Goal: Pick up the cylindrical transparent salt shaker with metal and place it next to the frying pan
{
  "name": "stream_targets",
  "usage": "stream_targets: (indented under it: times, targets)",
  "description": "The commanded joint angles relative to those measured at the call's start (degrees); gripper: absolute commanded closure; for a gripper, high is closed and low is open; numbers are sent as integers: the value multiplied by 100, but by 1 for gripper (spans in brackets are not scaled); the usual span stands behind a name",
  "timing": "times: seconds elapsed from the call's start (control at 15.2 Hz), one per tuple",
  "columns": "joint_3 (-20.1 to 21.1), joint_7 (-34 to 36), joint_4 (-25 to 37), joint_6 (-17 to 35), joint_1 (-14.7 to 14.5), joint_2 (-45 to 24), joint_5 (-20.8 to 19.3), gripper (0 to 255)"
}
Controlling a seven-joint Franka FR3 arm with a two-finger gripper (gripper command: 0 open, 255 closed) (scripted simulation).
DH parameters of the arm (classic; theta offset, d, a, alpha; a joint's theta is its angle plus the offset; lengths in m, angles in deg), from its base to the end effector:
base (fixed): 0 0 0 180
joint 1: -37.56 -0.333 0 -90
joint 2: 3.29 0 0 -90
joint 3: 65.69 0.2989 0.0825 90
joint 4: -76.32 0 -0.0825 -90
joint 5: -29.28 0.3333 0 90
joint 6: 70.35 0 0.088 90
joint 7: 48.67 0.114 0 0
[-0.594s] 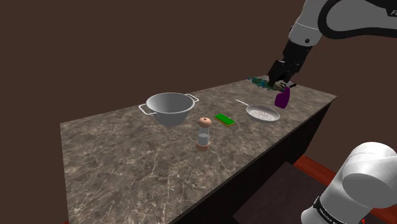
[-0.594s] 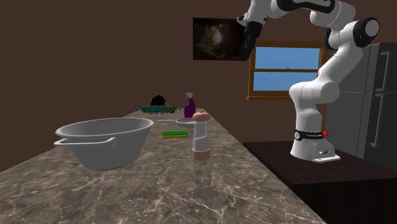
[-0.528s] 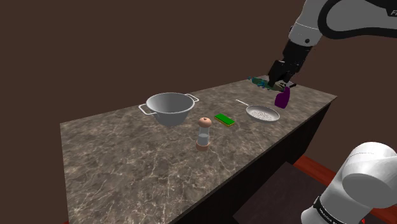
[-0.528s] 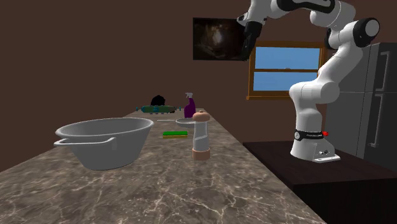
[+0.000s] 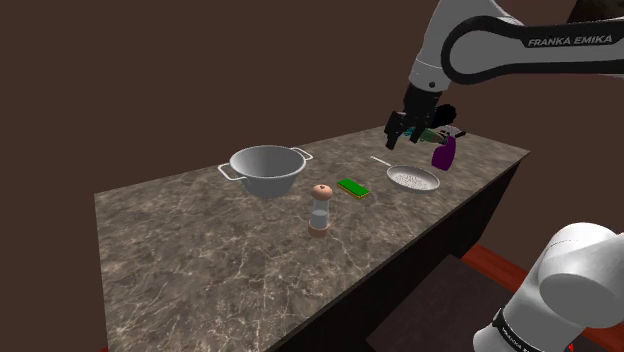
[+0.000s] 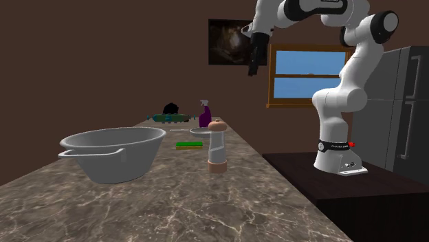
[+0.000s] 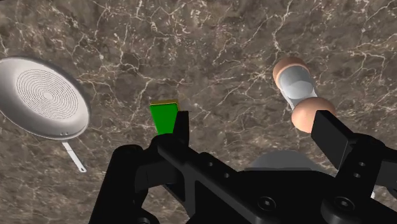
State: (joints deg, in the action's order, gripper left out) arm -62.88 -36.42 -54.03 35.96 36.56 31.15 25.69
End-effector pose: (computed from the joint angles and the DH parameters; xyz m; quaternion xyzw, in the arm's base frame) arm 0.3456 0.0215 0.5777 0.9924 -0.0702 0.0954 0.0319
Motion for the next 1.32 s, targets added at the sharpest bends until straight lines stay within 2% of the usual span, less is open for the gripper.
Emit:
stream_targets:
  times: [0.0,0.66,1.25]
  targets:
    - [74,83,99,231,-40,-398,55,0]
    - [376,397,932,1082,-208,-2420,191,0]
    - [569,640,2118,1405,-388,-4203,160,0]
